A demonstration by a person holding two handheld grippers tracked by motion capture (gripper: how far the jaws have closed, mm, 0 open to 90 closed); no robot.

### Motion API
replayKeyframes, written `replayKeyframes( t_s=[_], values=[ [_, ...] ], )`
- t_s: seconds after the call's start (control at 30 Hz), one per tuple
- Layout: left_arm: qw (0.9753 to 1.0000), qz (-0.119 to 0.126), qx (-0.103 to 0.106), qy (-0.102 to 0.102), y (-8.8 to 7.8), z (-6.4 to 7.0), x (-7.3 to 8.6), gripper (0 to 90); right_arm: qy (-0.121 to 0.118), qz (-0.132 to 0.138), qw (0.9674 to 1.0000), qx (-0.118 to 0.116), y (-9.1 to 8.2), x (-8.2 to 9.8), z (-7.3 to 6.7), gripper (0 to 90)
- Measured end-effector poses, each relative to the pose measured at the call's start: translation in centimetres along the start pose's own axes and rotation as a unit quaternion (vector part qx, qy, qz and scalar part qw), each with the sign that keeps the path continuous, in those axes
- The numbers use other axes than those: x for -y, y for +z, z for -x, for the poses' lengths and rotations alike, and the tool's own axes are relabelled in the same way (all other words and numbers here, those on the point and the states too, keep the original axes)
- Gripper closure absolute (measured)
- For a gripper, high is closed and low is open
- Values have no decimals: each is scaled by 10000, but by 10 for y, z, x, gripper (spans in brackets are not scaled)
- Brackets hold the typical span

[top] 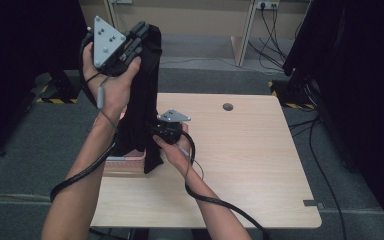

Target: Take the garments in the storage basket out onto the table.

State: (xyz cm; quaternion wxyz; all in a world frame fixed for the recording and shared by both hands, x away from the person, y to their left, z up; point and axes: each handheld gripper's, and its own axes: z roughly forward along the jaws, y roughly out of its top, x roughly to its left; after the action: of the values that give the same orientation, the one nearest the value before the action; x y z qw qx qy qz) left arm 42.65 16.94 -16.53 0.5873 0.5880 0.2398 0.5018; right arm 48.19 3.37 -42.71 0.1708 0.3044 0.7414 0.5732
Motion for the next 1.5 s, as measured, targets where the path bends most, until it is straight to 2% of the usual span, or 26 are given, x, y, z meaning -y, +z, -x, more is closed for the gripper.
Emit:
replayKeyframes(
  t_s=[0.1, 0.23, 0.33, 0.57, 0.77, 0.87, 1.07, 1.23, 1.5],
  values=[
    [10000, 11, -9, -16, 0, 0, 1, 844, 62, 48, 10000, -19, -1, -1, 0, 860],
    [10000, 40, -13, -15, -1, 0, 0, 844, 171, 114, 9998, -35, -3, -4, 2, 874],
    [10000, 70, -38, -8, -2, 0, 0, 844, 290, 284, 9992, -41, -9, -11, 6, 877],
    [9998, 150, -144, -16, -6, -4, -1, 844, 367, 458, 9981, 166, -23, -24, 19, 877],
    [9996, 206, -187, 6, -8, -6, -3, 844, 318, 661, 9971, 225, -33, -36, 23, 878],
    [9995, 211, -232, -1, -9, -8, -2, 843, 378, 813, 9957, 229, -38, -44, 25, 878],
    [9994, 165, -300, -18, -9, -12, 1, 843, 260, 1050, 9940, 176, -47, -62, 23, 879],
    [9992, 129, -369, -30, -9, -14, 5, 842, 283, 1237, 9919, 88, -54, -77, 20, 879],
    [9991, 107, -422, 20, -10, -16, 7, 842, 221, 1369, 9903, -55, -57, -94, 12, 879]
  ],
)
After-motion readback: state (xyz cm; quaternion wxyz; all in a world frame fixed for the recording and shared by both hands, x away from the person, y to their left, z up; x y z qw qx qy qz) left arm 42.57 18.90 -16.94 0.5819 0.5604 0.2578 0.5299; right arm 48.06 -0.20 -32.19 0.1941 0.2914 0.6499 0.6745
